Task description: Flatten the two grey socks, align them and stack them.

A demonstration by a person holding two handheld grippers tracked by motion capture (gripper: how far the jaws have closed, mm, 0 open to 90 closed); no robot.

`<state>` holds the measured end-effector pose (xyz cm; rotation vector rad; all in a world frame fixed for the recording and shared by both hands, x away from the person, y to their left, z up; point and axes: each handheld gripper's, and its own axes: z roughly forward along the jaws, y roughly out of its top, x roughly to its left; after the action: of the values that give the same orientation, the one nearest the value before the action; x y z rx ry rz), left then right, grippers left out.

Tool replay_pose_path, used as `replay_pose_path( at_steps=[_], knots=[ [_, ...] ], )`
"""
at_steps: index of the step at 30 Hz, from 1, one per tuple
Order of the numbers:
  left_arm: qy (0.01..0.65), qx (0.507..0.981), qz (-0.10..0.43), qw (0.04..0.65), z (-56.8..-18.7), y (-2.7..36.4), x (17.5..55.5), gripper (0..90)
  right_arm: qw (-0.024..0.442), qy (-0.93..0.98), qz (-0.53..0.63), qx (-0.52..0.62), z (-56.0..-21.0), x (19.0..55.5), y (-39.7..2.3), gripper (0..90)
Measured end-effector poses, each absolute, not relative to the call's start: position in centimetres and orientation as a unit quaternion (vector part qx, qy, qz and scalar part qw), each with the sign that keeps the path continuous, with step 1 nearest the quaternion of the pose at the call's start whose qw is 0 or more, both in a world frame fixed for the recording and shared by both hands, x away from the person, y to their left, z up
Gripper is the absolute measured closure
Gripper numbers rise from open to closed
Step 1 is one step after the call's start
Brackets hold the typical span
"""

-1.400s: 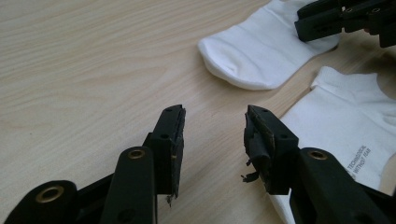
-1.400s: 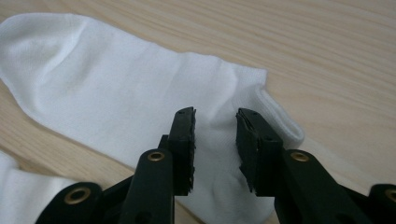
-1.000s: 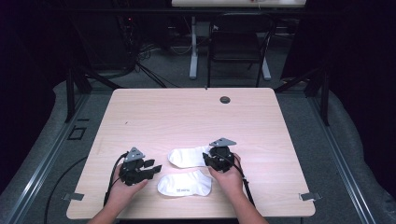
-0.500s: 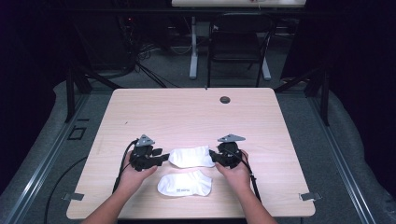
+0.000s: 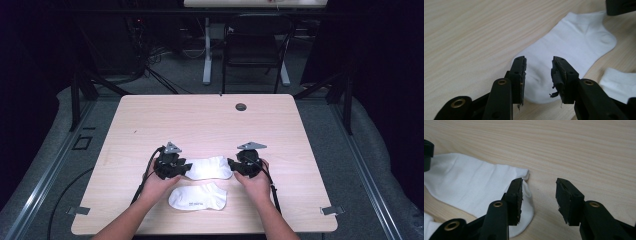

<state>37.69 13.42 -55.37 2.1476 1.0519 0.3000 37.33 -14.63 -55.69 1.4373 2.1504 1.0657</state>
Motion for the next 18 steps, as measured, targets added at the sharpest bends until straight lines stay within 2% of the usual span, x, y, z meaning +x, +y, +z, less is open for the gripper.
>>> replay_pose_path(
  at_steps=[8, 18],
  knots=[
    [0.423, 0.834, 0.115, 0.335, -56.9, 13.6, 38.0, 62.0, 0.167, 0.760, 0.371, 0.506, -56.0, 37.6, -14.7, 56.8],
    [0.413, 0.834, 0.121, 0.344, -57.4, 14.5, 38.2, 77.5, 0.147, 0.764, 0.373, 0.506, -56.7, 37.8, -13.9, 58.1]
  ],
)
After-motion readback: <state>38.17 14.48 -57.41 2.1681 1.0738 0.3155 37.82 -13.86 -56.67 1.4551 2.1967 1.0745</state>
